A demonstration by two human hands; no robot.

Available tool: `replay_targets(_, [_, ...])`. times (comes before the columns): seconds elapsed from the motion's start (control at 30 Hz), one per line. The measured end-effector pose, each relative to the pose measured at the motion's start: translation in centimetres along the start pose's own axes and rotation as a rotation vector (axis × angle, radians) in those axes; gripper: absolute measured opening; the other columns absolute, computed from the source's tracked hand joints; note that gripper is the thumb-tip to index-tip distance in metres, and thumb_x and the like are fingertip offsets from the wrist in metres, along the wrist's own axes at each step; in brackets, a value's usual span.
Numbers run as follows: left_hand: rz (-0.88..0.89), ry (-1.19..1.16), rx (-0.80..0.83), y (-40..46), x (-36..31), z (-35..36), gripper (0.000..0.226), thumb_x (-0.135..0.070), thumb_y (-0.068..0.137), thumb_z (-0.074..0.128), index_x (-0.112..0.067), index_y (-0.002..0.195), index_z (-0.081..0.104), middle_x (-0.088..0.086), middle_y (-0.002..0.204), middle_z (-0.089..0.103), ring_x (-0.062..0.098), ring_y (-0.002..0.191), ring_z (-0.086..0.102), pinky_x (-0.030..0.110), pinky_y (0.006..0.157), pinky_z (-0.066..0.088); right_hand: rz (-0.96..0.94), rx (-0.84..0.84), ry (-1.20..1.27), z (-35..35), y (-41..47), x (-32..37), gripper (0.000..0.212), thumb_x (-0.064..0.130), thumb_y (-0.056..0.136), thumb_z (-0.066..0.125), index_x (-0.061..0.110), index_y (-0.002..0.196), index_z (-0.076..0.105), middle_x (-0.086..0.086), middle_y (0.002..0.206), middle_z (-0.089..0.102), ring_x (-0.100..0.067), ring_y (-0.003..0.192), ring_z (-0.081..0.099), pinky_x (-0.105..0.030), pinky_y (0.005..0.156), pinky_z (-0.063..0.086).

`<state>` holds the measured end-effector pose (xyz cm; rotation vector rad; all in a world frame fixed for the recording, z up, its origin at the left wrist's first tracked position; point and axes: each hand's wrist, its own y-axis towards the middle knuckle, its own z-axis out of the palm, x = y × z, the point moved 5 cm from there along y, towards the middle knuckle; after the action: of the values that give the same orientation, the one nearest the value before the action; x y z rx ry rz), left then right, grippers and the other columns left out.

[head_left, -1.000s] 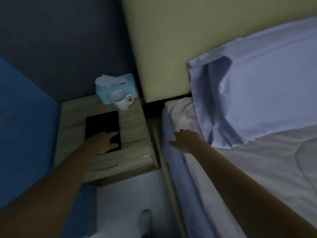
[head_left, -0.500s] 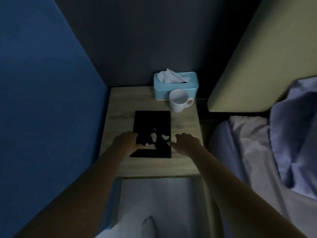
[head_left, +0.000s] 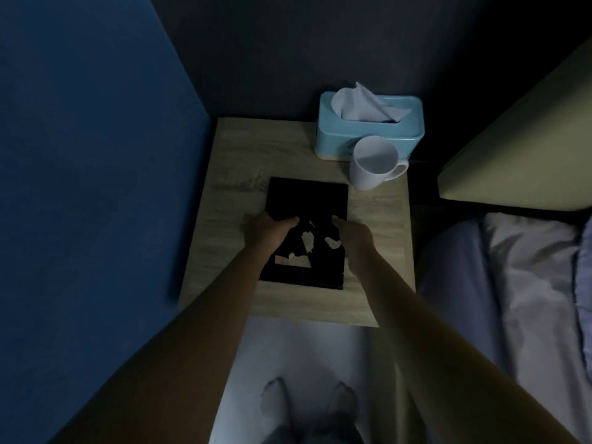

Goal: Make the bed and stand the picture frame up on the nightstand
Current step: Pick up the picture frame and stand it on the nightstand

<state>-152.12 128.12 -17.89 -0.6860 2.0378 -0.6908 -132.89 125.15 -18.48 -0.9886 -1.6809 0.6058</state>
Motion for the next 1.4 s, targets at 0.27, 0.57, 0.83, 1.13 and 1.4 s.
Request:
replay_targets(0.27, [-0.046, -0.281, -0.051, 0.7, 1.9, -1.1, 0.092, -0.069, 0.049, 0.078, -0.017, 0.123, 0.062, 0.002, 0.119, 0.067, 0.023, 0.104, 0.066, 0.038, 0.094, 0.055, -0.048, 0.067, 0.152, -0.1, -2.5, -0.1, 0.046, 0.045, 0.072, 0.064, 0.025, 0.113, 0.066, -0.005, 0.112, 0.068, -0.029, 0.104, 0.062, -0.046, 0.098, 0.049])
replay_targets(0.57, [0.006, -0.678, 0.117, 1.2, 1.2, -0.7, 0.088, -0.059, 0.057, 0.081, -0.017, 0.13, 0.057, 0.005, 0.121, 0.068, 0.023, 0.107, 0.066, 0.042, 0.095, 0.054, -0.136, 0.096, 0.218, -1.2, -4.4, 0.7, 0.03, 0.023, 0.092, 0.058, 0.013, 0.12, 0.062, -0.004, 0.105, 0.064, -0.02, 0.095, 0.06, -0.026, 0.069, 0.044])
replay_targets(0.83, [0.093, -0.825, 0.215, 0.1, 0.2, -0.1, 0.062, -0.053, 0.067, 0.075, -0.017, 0.116, 0.07, 0.009, 0.116, 0.072, 0.028, 0.111, 0.067, 0.049, 0.104, 0.047, -0.337, -0.182, -0.291, -0.5, -5.7, 0.6, 0.039, 0.048, 0.092, 0.049, 0.015, 0.103, 0.066, -0.005, 0.097, 0.067, -0.023, 0.089, 0.063, -0.032, 0.074, 0.05])
replay_targets(1.13, [0.13, -0.892, 0.243, -0.1, 0.7, -0.4, 0.069, -0.055, 0.063, 0.08, -0.016, 0.119, 0.069, 0.008, 0.12, 0.071, 0.028, 0.116, 0.064, 0.05, 0.108, 0.043, -0.214, -0.014, -0.355, 0.3, -6.6, 0.7, 0.053, 0.046, 0.098, 0.04, 0.001, 0.1, 0.067, -0.018, 0.099, 0.067, -0.033, 0.098, 0.063, -0.033, 0.078, 0.046])
replay_targets(1.4, [0.139, -0.875, 0.253, -1.1, 0.4, -0.9, 0.071, -0.058, 0.064, 0.078, -0.014, 0.119, 0.068, 0.009, 0.119, 0.071, 0.028, 0.114, 0.066, 0.049, 0.107, 0.044, -0.013, 0.114, 0.007, -0.5, -7.6, 1.7, 0.058, 0.046, 0.089, 0.058, 0.0, 0.124, 0.06, -0.013, 0.113, 0.065, -0.028, 0.102, 0.062, -0.032, 0.086, 0.047])
